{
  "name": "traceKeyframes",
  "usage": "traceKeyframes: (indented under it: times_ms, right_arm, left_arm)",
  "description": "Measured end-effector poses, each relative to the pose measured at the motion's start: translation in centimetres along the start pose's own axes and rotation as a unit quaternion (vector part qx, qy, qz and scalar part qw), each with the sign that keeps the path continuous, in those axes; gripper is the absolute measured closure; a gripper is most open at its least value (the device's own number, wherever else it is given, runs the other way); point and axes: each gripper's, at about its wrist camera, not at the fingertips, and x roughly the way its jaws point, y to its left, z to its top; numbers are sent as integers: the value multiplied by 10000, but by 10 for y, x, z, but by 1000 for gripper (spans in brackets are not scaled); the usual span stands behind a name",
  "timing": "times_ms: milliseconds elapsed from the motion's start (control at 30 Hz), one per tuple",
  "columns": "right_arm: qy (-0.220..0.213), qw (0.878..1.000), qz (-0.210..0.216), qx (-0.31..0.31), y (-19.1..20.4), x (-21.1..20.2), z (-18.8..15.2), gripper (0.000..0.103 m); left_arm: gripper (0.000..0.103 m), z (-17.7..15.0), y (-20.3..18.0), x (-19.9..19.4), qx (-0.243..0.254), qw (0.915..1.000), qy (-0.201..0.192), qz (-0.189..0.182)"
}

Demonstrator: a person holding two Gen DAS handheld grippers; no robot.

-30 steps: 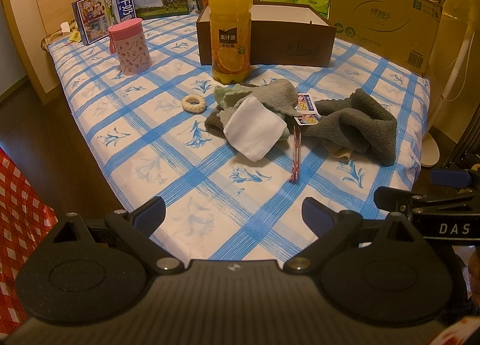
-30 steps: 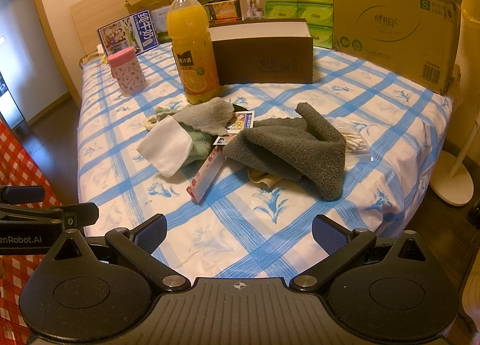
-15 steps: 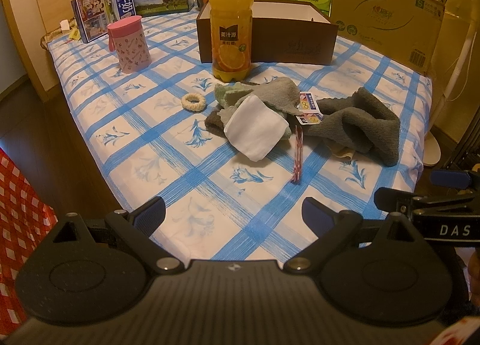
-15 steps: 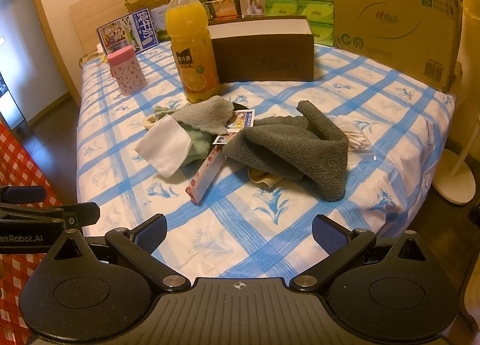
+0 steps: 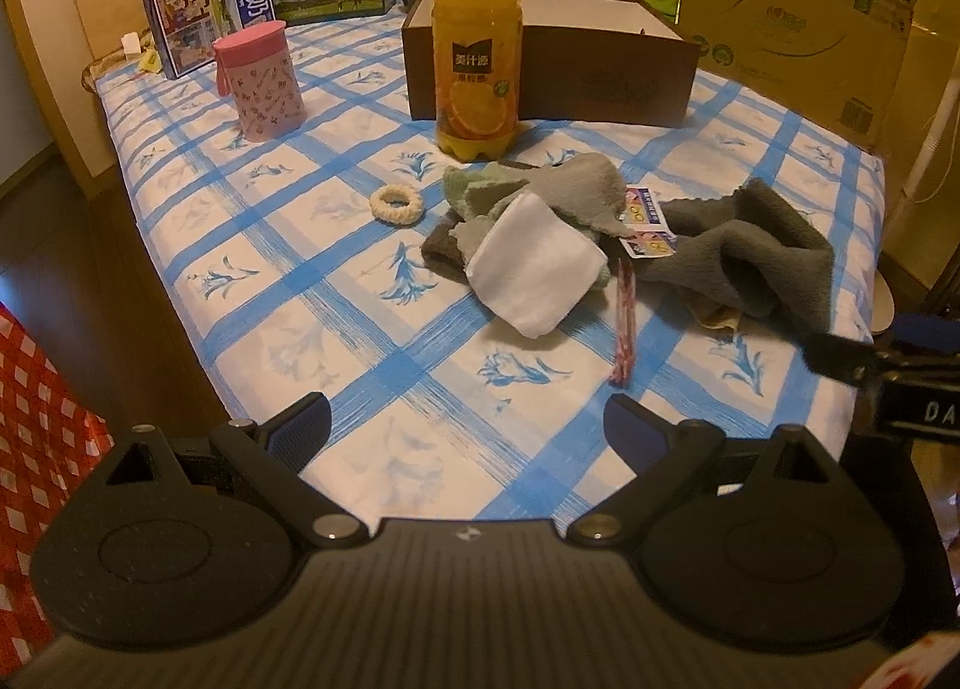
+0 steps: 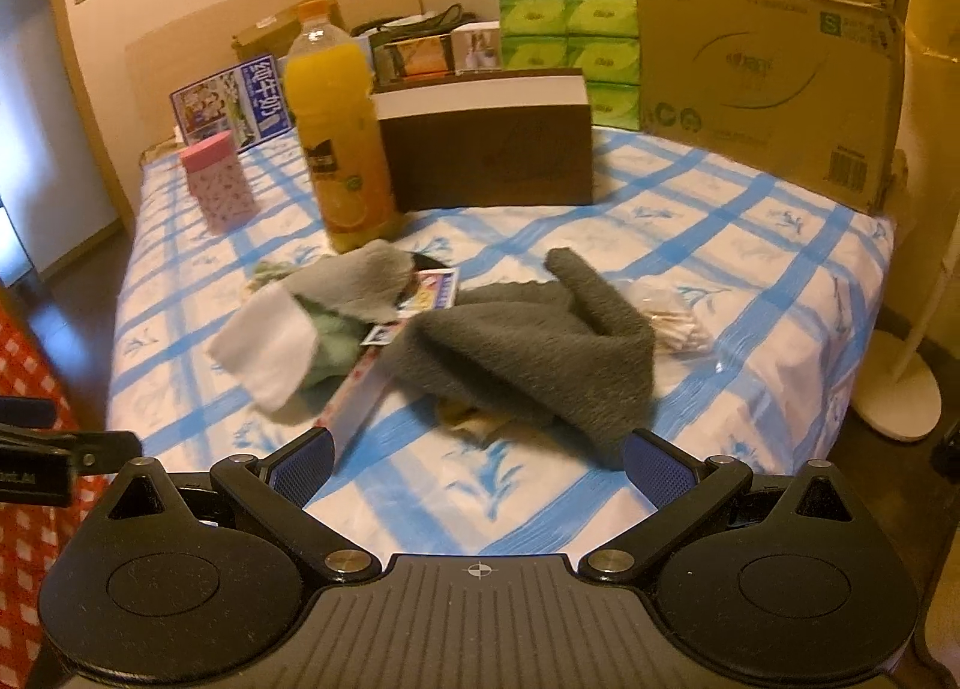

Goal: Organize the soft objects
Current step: 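Lower the left tool onto the white cloth and close on it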

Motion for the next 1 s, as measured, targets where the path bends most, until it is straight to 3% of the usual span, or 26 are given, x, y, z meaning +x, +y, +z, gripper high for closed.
traceKeyframes:
  times_ms: [400, 567, 733, 800, 967, 1000]
  right_arm:
    - [-152, 9984, 421, -348, 5, 32, 35, 22]
    - [-155, 9977, 507, -420, 6, 54, 51, 32]
    - [-160, 9979, 534, -344, 5, 74, 65, 39]
    - [-139, 9981, 531, -292, 4, 82, 68, 40]
    - [-34, 9982, 585, -130, 2, 101, 74, 41]
    - [7, 9981, 607, -101, 2, 105, 73, 41]
  left_arm:
    - [19, 22, 0, 28, 170, 9995, -184, -176]
    - [35, 35, -3, 51, 300, 9988, -267, -274]
    - [36, 48, -3, 77, 354, 9985, -249, -323]
    - [40, 51, -2, 86, 356, 9984, -270, -355]
    - [68, 56, 2, 106, 311, 9983, -108, -491]
    - [69, 56, 3, 110, 296, 9981, -79, -537]
